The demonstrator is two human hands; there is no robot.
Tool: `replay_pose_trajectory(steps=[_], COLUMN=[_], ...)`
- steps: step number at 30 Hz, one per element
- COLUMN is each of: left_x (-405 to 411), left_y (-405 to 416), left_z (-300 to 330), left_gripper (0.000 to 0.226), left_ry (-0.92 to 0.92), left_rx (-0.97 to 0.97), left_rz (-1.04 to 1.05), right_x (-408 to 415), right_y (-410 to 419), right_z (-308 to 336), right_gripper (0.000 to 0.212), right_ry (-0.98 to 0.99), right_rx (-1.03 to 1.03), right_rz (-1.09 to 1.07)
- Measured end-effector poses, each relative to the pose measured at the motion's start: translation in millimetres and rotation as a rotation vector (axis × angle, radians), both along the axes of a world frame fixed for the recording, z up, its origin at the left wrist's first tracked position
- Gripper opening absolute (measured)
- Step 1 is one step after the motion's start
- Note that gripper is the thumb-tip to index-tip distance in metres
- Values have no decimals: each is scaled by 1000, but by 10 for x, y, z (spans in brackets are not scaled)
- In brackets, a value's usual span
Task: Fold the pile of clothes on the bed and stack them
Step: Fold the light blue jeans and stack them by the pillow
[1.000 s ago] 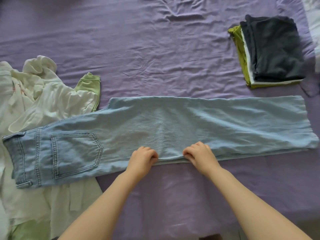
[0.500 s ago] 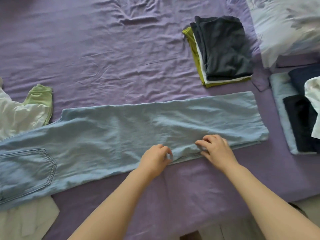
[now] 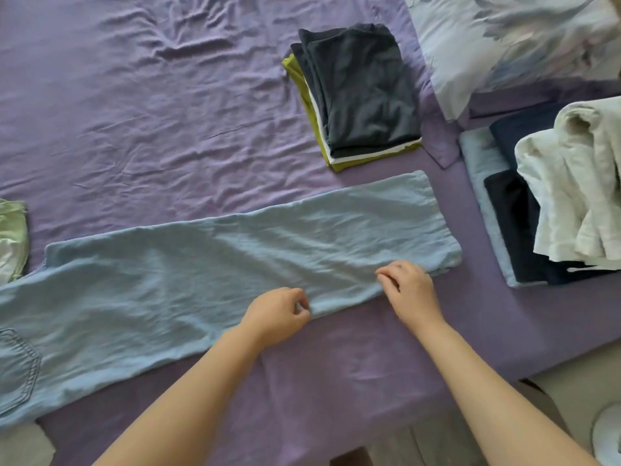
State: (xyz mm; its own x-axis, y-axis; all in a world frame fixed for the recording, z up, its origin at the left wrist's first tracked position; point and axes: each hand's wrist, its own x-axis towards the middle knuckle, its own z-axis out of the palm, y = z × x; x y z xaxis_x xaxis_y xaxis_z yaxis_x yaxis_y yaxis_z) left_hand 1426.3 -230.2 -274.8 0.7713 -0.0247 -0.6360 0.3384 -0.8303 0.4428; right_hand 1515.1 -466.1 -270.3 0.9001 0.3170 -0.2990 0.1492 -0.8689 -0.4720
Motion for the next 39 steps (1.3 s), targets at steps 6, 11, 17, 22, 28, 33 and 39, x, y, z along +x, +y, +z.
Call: replay_pose_trajectory(steps=[6, 11, 17, 22, 28, 33, 39], left_x=[247, 416, 524, 485, 443, 358, 84], left_y=[-403, -734, -903, -922, -926, -799, -646], left_z=[-38, -50, -76, -28, 44, 57, 56], left_gripper=[31, 36, 38, 42, 39, 42, 47], left_ry=[-16, -15, 20, 70, 112, 119, 134], left_rx=[-113, -124, -161, -221, -294, -169, -178], left_rz=[103, 54, 113, 231, 355, 323, 322], right_x=[314, 349, 514, 568, 677, 584, 376], right_y=[-433, -376, -432, -422, -607, -672, -442], right_z=[-3, -25, 6, 65, 146, 114, 253], right_gripper=[50, 31, 24, 13, 4, 32, 65], right_ry=[94, 228, 382, 552, 500, 353, -100], right_rx=[9, 272, 323, 632, 543, 320, -179], right_rz=[-640, -794, -760, -810, -702, -659, -245])
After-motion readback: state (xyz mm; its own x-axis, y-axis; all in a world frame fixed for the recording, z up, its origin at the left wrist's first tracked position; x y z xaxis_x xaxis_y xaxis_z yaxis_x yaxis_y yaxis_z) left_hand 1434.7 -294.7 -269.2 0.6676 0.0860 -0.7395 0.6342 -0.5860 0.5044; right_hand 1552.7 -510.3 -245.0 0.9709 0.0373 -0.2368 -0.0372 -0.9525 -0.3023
